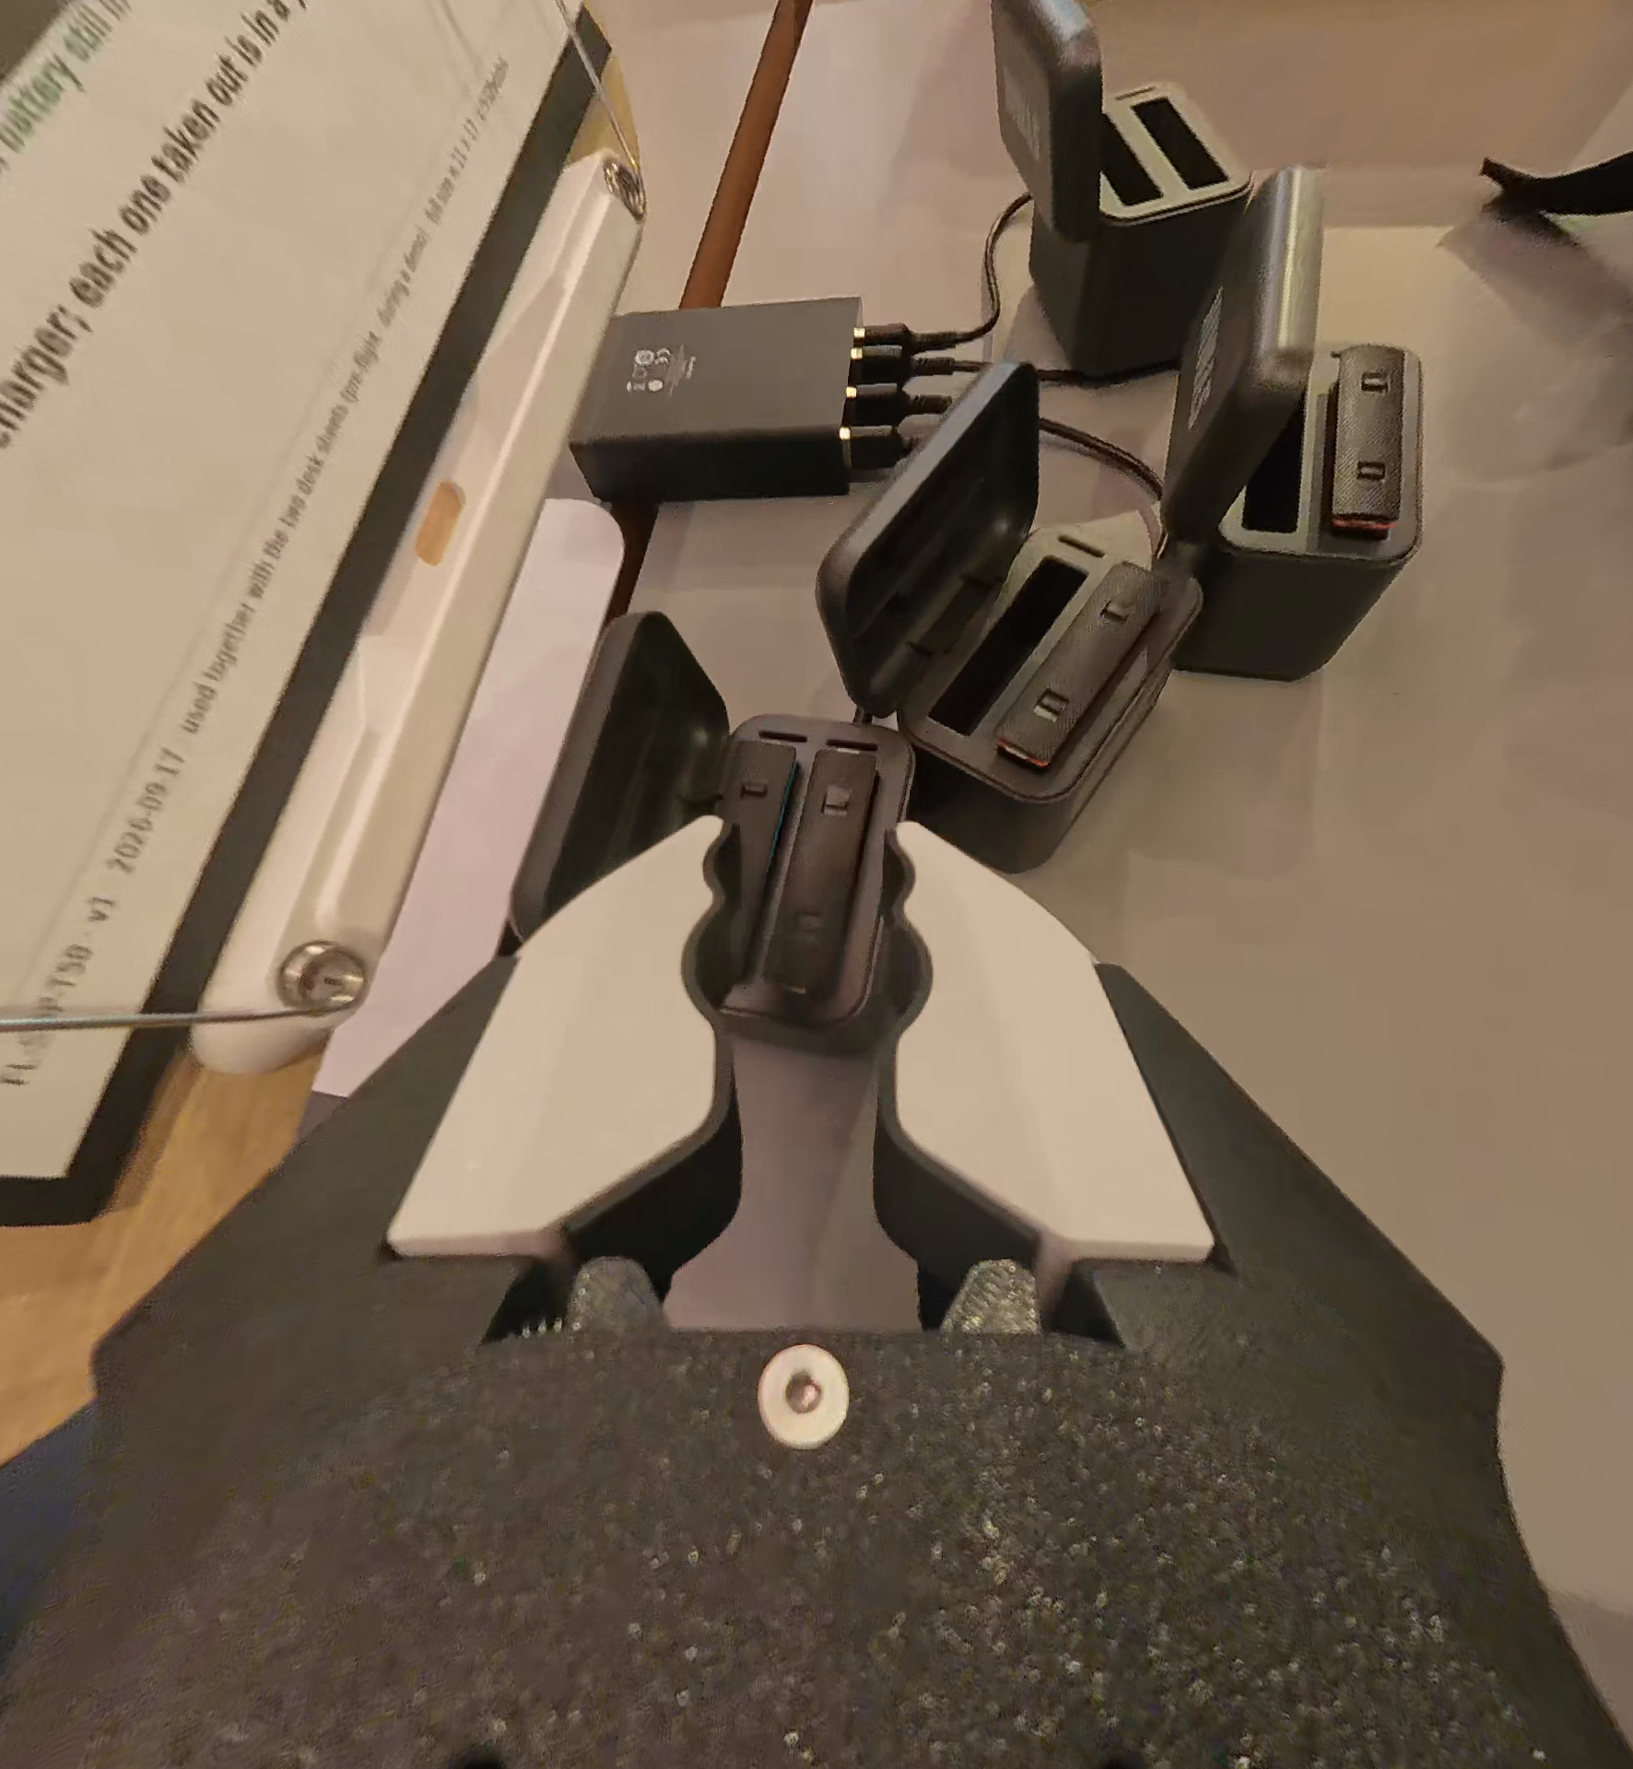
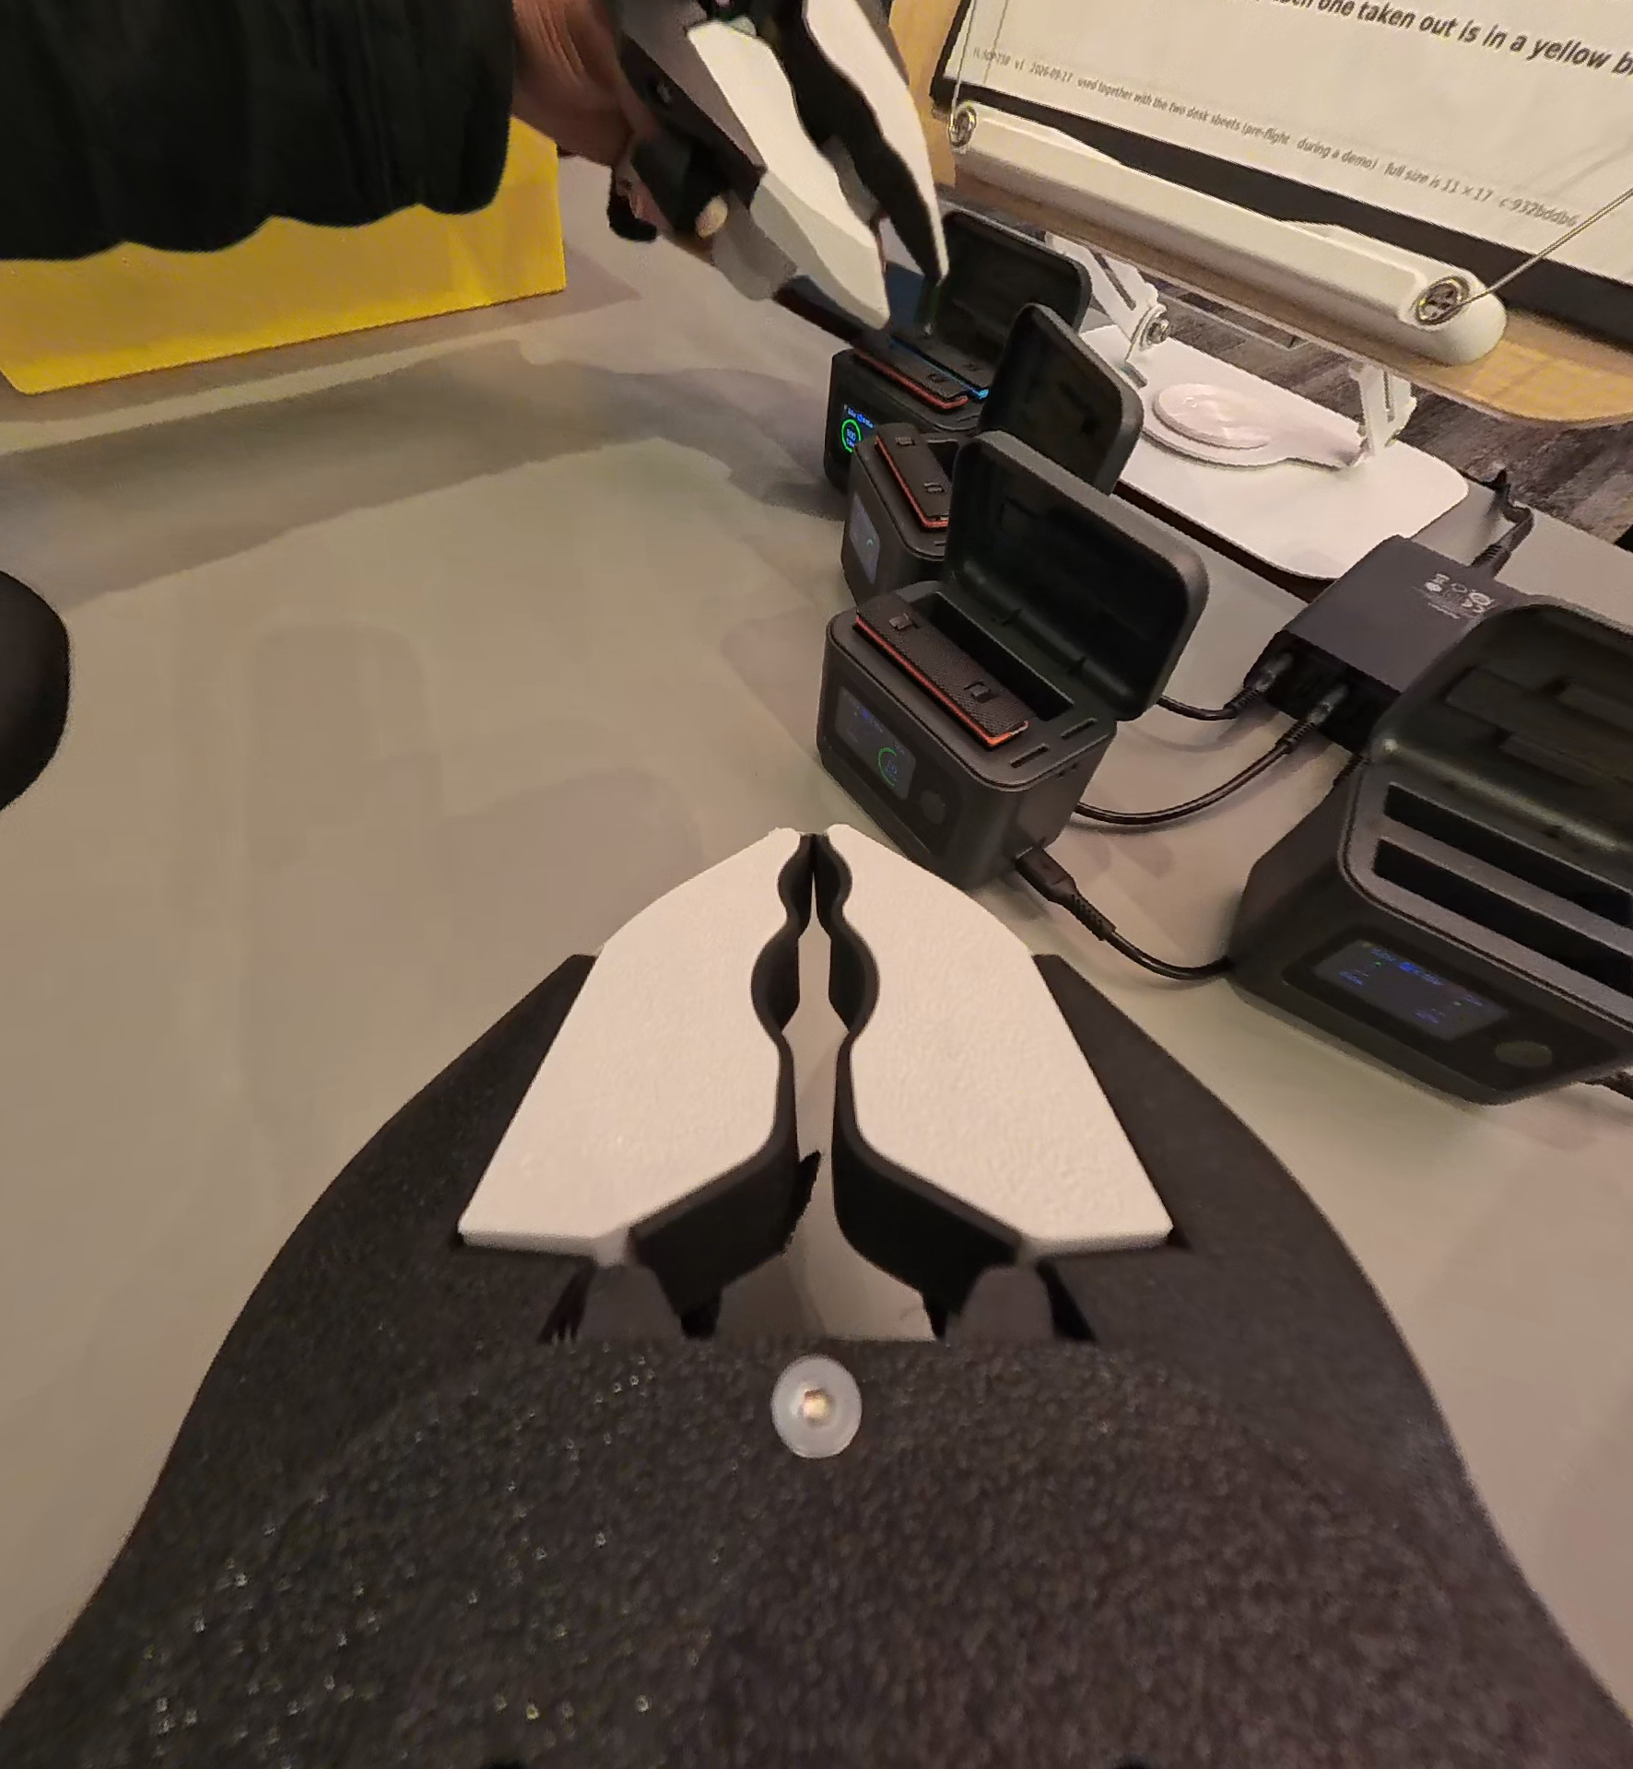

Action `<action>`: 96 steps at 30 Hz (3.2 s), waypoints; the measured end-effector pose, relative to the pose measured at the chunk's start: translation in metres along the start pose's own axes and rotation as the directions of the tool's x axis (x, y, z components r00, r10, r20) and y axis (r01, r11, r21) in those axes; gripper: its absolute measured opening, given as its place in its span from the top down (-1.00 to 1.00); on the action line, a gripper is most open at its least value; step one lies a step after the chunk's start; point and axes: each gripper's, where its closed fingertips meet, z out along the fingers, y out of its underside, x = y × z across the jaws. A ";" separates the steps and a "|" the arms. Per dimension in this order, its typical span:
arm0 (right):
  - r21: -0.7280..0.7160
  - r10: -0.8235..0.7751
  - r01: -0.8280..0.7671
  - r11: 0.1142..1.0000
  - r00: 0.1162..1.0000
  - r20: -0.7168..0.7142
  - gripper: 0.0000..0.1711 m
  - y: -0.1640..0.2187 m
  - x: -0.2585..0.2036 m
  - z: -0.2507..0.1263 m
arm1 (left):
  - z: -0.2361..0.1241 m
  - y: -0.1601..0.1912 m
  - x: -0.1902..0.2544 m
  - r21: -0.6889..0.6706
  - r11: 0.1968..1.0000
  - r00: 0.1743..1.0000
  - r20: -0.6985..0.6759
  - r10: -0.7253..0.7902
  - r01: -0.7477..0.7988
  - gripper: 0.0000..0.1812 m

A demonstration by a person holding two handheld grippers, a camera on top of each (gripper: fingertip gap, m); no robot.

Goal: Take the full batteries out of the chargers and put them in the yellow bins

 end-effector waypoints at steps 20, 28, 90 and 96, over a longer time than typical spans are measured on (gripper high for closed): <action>0.002 -0.014 0.014 1.000 1.000 0.007 1.00 -0.002 -0.003 -0.001 | 0.010 0.016 -0.002 -0.438 0.894 0.979 0.123 0.163 -0.094 1.00; 0.003 -0.011 0.011 1.000 1.000 0.012 1.00 -0.002 -0.004 -0.001 | 0.010 0.018 -0.001 -0.572 0.818 0.988 0.085 0.127 -0.056 1.00; -0.031 0.001 -0.003 1.000 0.999 -0.049 1.00 0.007 0.003 0.004 | -0.288 0.194 0.076 -0.765 0.642 0.819 0.401 0.410 0.053 0.79; -0.033 -0.001 -0.001 0.999 0.999 -0.049 1.00 0.008 0.002 0.005 | -0.289 0.194 0.085 -0.756 0.653 0.788 0.424 0.446 0.037 0.81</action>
